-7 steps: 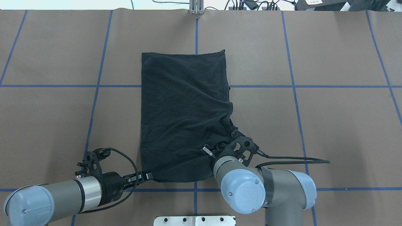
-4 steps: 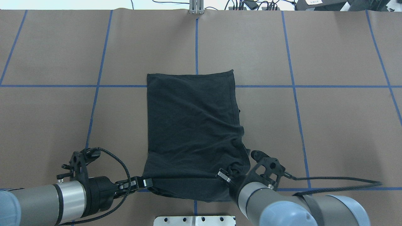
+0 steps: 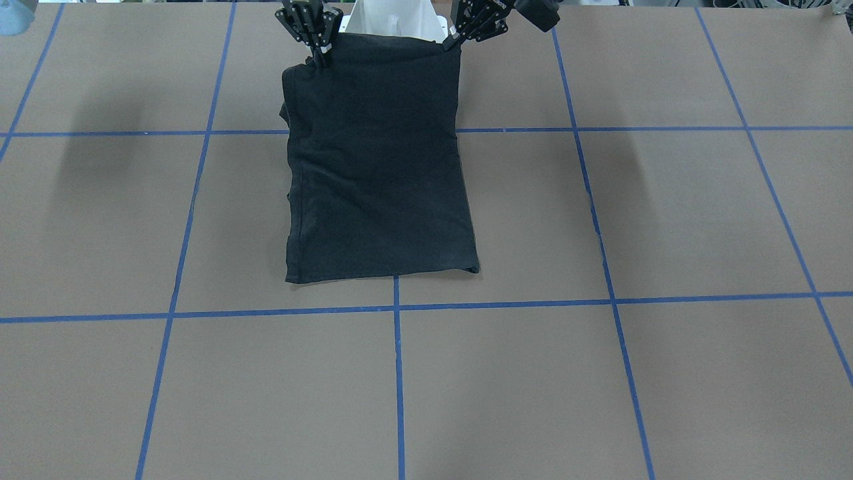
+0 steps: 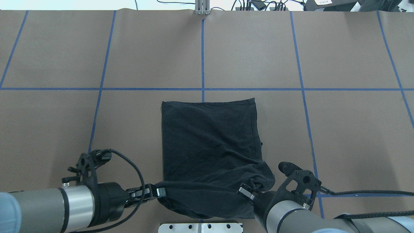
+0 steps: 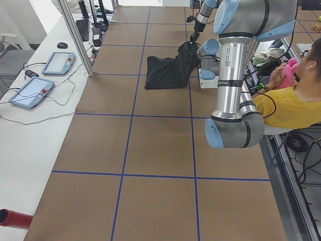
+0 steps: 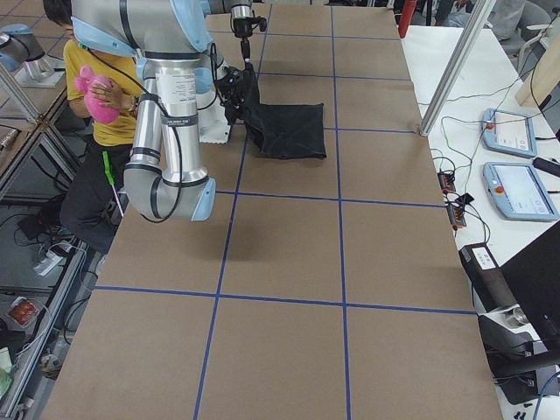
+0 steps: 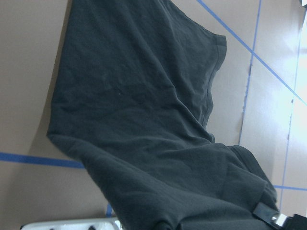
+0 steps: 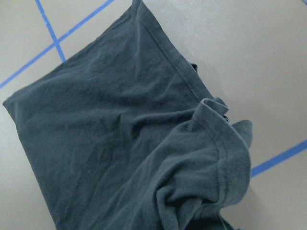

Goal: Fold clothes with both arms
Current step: 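Lift the near edge with both grippers and pull it toward the robot, then carry the near edge with both grippers over the shirt away from the robot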

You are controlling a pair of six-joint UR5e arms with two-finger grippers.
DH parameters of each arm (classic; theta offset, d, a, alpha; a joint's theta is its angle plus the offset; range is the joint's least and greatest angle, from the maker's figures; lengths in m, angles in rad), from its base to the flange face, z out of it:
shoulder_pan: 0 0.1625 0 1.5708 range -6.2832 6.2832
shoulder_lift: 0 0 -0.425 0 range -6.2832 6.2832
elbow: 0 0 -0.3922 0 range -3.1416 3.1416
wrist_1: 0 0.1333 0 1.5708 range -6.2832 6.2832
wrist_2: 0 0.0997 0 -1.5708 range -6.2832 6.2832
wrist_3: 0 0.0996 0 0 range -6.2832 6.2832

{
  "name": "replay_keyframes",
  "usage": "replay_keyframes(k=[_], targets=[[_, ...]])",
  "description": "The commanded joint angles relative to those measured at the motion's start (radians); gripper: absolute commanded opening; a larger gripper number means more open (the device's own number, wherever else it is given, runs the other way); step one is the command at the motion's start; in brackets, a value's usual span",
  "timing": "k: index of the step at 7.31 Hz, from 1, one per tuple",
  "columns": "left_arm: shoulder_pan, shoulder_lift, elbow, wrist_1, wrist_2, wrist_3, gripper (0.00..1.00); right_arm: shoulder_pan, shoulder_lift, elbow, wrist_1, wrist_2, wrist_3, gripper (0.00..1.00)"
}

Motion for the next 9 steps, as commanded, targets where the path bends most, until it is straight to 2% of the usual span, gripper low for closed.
replay_keyframes(k=[1, 3, 4, 7, 8, 9], targets=[[-0.090, -0.154, 0.137, 0.081, -0.007, 0.065, 0.00, 0.109, 0.084, -0.102, -0.003, 0.006, -0.028, 0.00], [-0.164, -0.170, 0.206, 0.082, -0.009, 0.130, 0.00, 0.208, 0.214, -0.267, -0.001, 0.014, -0.062, 0.00], [-0.193, -0.177, 0.244, 0.082, -0.010, 0.154, 0.00, 0.259, 0.254, -0.327, 0.004, 0.051, -0.074, 0.00], [-0.251, -0.292, 0.411, 0.081, -0.012, 0.177, 0.00, 0.322, 0.297, -0.433, 0.005, 0.069, -0.100, 0.00], [-0.273, -0.335, 0.485, 0.079, -0.012, 0.222, 0.00, 0.334, 0.330, -0.484, 0.005, 0.071, -0.102, 0.00], [-0.291, -0.344, 0.516, 0.073, -0.012, 0.239, 0.00, 0.347, 0.369, -0.545, 0.005, 0.089, -0.103, 0.00]])
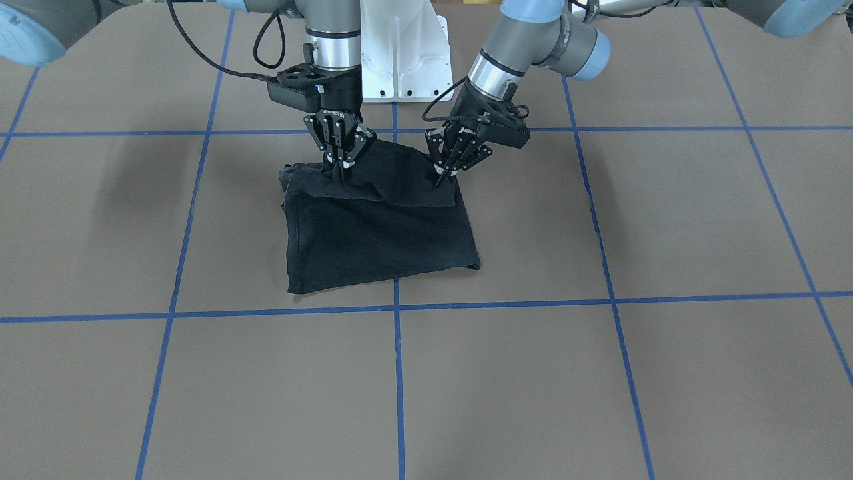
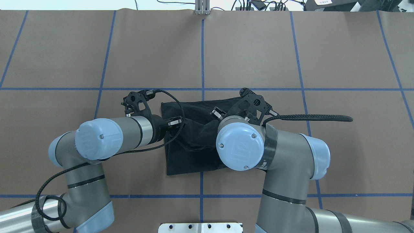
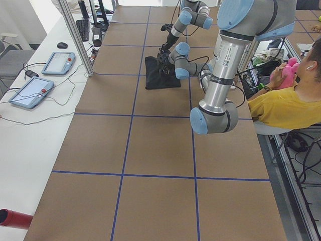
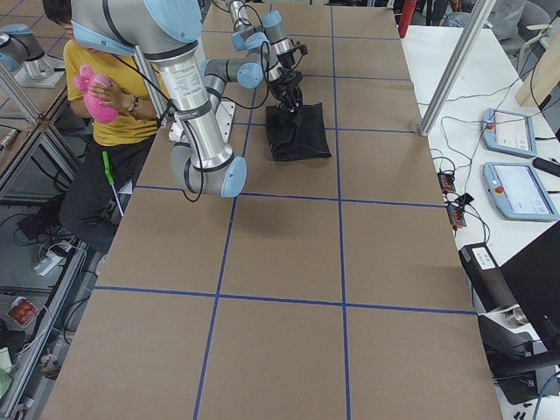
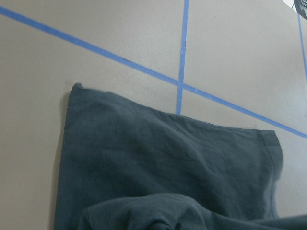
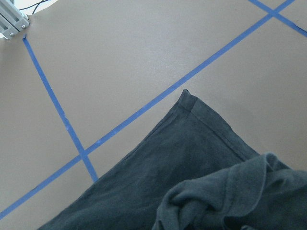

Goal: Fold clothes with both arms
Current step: 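Carry the near edge with both grippers over the shirt away from the robot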

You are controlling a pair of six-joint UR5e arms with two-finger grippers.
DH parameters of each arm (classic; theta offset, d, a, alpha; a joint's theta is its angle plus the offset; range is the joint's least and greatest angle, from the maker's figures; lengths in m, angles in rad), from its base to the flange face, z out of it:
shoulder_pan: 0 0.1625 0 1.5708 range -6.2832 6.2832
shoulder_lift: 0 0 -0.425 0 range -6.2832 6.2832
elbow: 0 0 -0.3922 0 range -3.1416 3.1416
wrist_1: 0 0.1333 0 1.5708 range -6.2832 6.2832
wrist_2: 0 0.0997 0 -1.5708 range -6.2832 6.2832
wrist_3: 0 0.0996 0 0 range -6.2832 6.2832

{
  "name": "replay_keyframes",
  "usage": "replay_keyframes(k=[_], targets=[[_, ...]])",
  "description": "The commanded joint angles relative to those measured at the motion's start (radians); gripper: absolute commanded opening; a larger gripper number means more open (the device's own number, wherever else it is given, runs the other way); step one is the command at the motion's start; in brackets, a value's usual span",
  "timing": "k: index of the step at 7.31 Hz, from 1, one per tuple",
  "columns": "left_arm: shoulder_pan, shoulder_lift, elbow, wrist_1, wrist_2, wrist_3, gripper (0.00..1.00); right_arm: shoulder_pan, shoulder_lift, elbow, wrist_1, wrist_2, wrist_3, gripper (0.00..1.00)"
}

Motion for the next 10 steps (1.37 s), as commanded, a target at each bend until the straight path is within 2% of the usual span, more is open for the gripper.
replay_keyframes(k=[1, 3, 10], targets=[[-0.031, -0.026, 0.064, -0.005, 0.000, 0.029, 0.00, 0.028, 0.072, -0.124, 0.037, 0.014, -0.001, 0.00], [-0.046, -0.026, 0.061, -0.004, -0.005, 0.032, 0.00, 0.064, 0.077, -0.213, 0.153, 0.023, -0.033, 0.00], [-0.090, -0.033, 0.136, -0.003, 0.001, 0.085, 0.00, 0.121, 0.080, -0.276, 0.163, 0.054, -0.087, 0.00]])
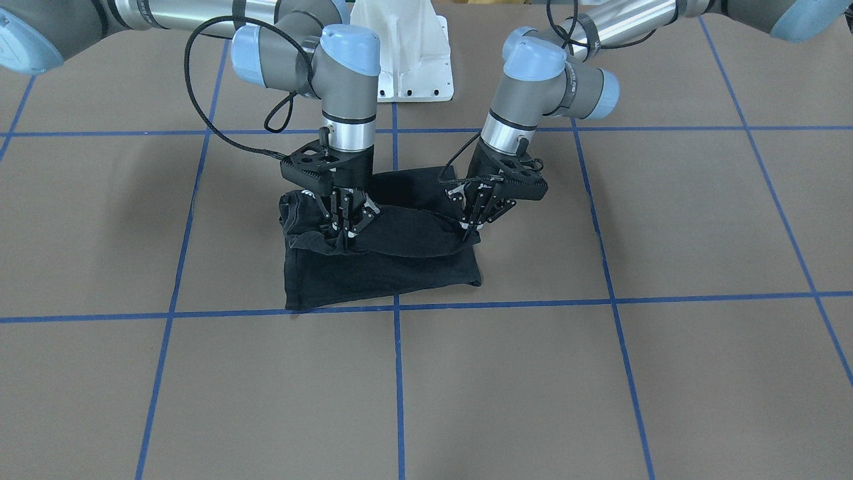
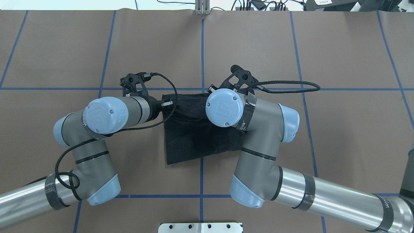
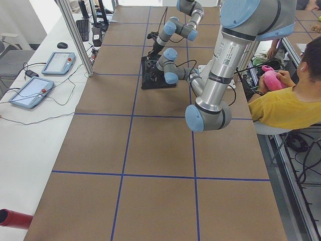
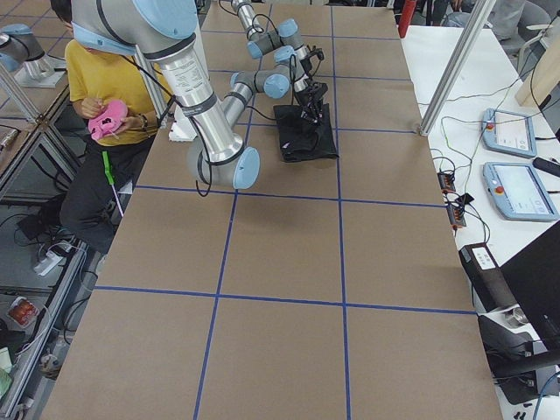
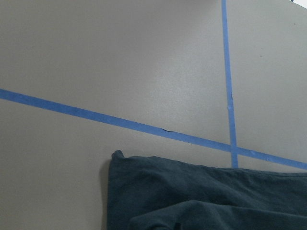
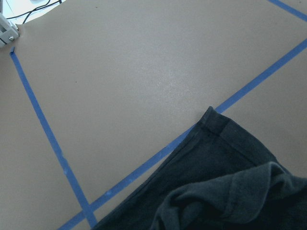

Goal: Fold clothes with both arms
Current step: 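Carry the near edge with both grippers over the shirt away from the robot, then lay the edge down on the far side and open both grippers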

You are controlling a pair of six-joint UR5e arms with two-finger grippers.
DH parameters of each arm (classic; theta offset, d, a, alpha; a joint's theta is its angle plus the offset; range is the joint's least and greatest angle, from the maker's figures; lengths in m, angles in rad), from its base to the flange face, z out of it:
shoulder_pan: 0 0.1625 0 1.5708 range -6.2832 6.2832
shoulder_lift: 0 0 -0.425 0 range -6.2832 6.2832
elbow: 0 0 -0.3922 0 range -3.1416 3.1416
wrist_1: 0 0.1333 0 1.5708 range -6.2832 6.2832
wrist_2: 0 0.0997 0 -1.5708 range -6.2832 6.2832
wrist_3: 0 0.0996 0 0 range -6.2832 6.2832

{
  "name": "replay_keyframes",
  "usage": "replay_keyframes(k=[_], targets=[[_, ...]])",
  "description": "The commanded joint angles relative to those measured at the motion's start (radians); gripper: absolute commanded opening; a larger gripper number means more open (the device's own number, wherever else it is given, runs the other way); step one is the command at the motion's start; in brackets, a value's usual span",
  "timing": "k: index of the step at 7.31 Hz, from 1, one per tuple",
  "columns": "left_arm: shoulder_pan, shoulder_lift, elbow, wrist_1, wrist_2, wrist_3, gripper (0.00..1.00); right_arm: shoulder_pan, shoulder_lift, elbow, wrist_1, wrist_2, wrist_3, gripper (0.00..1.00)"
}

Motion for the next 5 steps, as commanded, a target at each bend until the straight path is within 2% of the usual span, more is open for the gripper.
replay_keyframes(k=[1, 2, 3, 4, 5], targets=[[-0.007, -0.009, 0.009, -0.005, -0.001, 0.003, 0.18, 0.011, 0.011, -0.022, 0.000, 0.001, -0.044, 0.33], [-0.013, -0.009, 0.009, -0.006, -0.001, 0.040, 0.87, 0.019, 0.048, -0.068, 0.000, 0.001, -0.129, 0.99], [-0.019, -0.009, 0.008, -0.008, -0.001, 0.061, 1.00, 0.051, 0.086, -0.113, 0.000, 0.054, -0.142, 1.00], [-0.038, -0.009, 0.000, -0.008, -0.007, 0.095, 1.00, 0.086, 0.109, -0.108, 0.000, 0.155, -0.192, 1.00], [-0.058, -0.009, -0.005, -0.009, -0.048, 0.152, 1.00, 0.103, 0.115, -0.096, -0.005, 0.205, -0.212, 1.00]])
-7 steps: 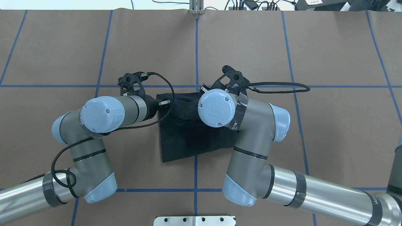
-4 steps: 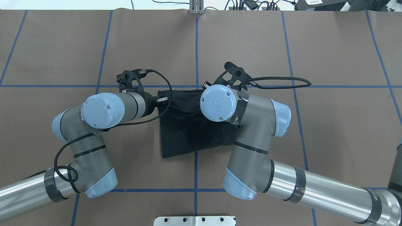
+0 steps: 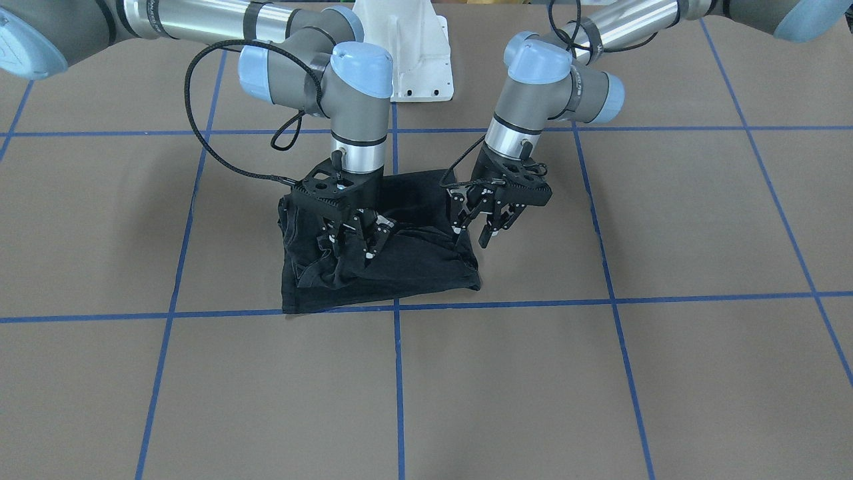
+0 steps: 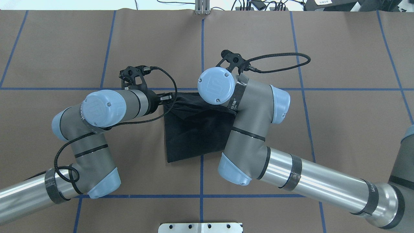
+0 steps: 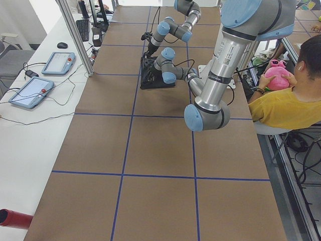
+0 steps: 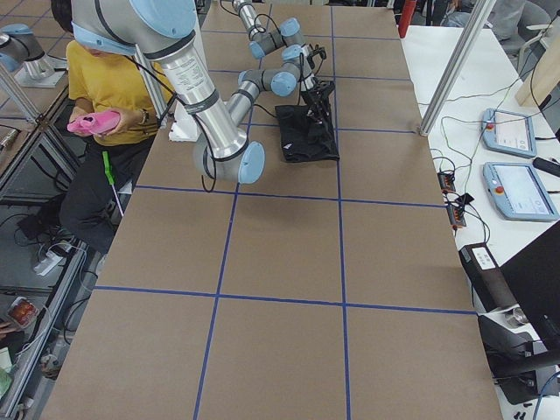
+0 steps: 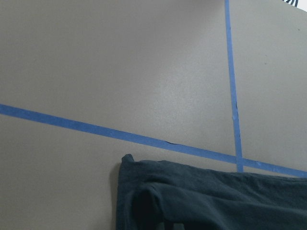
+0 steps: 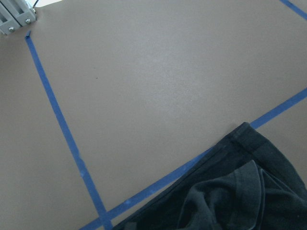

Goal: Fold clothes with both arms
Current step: 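Lay the edge down on the far side and open both grippers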

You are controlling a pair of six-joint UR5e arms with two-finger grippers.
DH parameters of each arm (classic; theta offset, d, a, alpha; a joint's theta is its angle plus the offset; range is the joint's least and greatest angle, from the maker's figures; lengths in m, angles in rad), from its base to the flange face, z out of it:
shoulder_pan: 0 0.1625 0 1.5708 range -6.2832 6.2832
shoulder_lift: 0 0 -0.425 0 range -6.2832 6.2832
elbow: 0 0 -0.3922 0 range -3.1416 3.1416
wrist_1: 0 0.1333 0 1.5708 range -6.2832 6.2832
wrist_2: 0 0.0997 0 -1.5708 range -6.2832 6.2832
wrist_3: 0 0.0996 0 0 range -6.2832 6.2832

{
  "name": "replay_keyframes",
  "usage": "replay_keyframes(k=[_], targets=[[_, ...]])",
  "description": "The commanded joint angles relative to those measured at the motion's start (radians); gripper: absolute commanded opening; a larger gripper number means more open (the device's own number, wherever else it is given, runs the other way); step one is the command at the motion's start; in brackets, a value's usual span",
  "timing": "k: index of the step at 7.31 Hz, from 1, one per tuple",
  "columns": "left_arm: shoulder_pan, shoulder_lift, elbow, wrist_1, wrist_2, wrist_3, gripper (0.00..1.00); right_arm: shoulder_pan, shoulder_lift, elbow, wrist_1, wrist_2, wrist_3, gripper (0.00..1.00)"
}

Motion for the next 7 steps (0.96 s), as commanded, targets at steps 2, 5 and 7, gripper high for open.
replay_keyframes(k=[2, 5, 7], targets=[[-0.067, 0.011, -0.008, -0.001, -0.108, 0.168, 1.00, -0.042, 0.007, 0.049, -0.008, 0.054, -0.037, 1.00], [-0.077, 0.012, -0.008, -0.003, -0.109, 0.181, 1.00, -0.159, -0.031, 0.051, -0.010, -0.044, -0.030, 0.00], [-0.077, 0.012, -0.011, -0.003, -0.120, 0.181, 1.00, -0.151, -0.031, 0.020, -0.005, -0.082, -0.046, 0.00]])
